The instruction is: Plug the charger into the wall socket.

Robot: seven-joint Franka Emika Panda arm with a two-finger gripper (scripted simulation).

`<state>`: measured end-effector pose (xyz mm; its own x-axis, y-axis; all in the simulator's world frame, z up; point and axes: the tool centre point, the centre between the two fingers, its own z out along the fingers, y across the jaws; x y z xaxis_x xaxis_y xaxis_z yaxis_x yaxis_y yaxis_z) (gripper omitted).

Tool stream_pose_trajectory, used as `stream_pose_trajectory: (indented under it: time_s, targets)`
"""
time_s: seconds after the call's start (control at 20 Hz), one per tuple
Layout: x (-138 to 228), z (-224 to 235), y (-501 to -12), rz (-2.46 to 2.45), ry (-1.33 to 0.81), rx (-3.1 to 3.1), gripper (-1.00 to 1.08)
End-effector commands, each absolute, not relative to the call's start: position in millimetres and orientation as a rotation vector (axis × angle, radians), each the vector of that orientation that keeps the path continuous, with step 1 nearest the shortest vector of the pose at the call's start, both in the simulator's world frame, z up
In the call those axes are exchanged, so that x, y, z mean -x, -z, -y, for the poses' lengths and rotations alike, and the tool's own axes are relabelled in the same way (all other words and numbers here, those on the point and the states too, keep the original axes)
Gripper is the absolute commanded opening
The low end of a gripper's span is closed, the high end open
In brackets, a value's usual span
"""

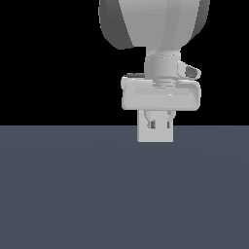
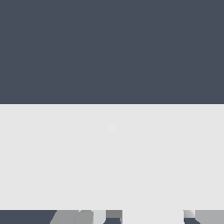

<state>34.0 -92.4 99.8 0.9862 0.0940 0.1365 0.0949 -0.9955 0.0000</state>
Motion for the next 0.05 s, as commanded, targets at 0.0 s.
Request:
stream_pose_trajectory:
  time_s: [0.0]
  targets:
    - [-35.7,92.4,-100.0,0.149,0.215,3.124,-1.0]
